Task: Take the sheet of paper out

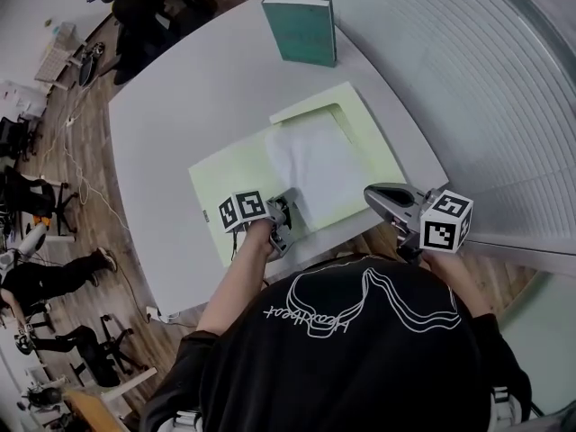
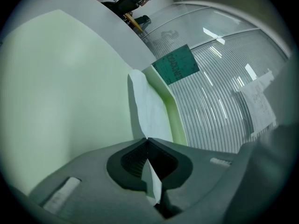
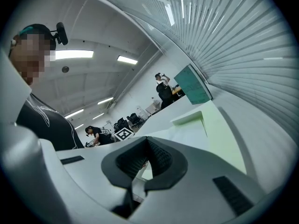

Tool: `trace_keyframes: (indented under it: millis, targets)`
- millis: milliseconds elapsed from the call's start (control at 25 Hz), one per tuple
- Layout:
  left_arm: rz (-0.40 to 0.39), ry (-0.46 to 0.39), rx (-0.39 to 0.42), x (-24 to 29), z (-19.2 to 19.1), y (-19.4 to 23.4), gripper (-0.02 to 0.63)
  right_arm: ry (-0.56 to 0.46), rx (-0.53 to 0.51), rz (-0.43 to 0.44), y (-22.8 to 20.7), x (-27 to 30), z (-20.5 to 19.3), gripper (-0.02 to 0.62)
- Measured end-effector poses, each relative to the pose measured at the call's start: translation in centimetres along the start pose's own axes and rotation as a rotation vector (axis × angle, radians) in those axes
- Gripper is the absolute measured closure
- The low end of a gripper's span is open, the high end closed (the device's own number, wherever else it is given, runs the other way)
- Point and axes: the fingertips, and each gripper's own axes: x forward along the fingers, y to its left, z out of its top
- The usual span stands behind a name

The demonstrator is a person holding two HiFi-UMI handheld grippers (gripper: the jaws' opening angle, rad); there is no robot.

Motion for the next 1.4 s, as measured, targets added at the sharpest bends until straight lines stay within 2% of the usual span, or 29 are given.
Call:
trace_keyframes:
  millis: [400,640,800,1080,1400]
  targets:
    - [0.052,0.003,0.023,-1.5,0.4,-0.2,0.594,-0.008,0.039,0.010,0.6,-0.6,0.2,0.584]
    - [0.060,-0.021,0.056,-6.5,-0.4,2.2,0.594,0.003,0.060,0.008,4.4,1.2,-3.1,0.584]
    - [0.122,-0.034,0.146,-9.0,-1.5,3.2,0.594,0.014,0.072,0.017,6.3,1.2,-5.2,0.586]
    - [0.219,-0.056,0.344,-12.6,-0.6,3.7,0.594,0.028,0.076,0.023,8.7,3.0,-6.7,0.585]
    - [0.181,-0.126,0.510,-16.5,-1.6,1.4,0.594,0.001,0.040,-0.030,11.4,2.6,-8.4,0.586]
